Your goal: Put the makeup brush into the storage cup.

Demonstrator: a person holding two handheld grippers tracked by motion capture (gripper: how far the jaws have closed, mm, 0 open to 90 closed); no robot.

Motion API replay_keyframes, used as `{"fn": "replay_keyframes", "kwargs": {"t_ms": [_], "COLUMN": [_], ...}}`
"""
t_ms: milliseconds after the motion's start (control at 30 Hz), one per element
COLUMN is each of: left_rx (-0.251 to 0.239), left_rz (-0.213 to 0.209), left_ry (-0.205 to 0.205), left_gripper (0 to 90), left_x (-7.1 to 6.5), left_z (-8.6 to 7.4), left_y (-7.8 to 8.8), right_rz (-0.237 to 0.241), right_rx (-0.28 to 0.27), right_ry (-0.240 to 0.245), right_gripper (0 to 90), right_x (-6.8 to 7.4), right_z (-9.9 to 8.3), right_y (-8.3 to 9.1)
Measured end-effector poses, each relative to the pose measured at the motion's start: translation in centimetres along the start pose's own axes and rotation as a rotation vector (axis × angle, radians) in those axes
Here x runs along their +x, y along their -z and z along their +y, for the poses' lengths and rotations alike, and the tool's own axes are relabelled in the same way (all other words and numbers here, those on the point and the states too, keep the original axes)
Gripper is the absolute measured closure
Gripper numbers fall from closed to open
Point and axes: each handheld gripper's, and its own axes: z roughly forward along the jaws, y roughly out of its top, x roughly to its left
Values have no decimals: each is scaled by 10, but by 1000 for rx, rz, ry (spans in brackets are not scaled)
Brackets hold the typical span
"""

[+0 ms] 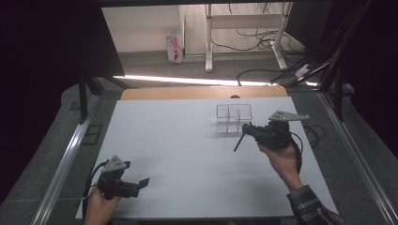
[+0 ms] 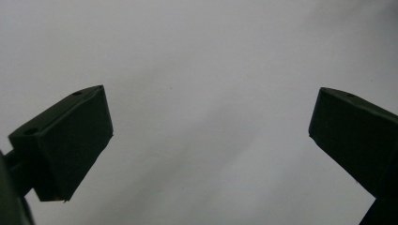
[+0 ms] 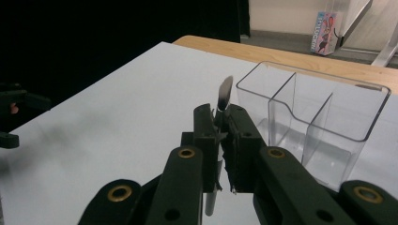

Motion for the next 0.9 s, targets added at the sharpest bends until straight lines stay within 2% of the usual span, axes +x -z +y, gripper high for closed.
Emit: {"fn": "replay_keyframes", "kwargs": {"t_ms": [233, 400, 900], "left_rx": [5, 4, 11], "left_rz": [4, 4, 5], "left_ry": [-7, -7, -13], "left_gripper": [6, 5, 5], "left_x": [0, 0, -1], "left_z": [-1, -1, -4], "left_y": [0, 1, 2], "right_rz": [-7, -21, -46], "right_rx": [-30, -38, -62], "right_ry": [-8, 1, -15], "right_gripper": [837, 836, 836], "right_x": [-7, -10, -25], "right_z": [11, 20, 40], "right_y": [-1, -3, -12]}}
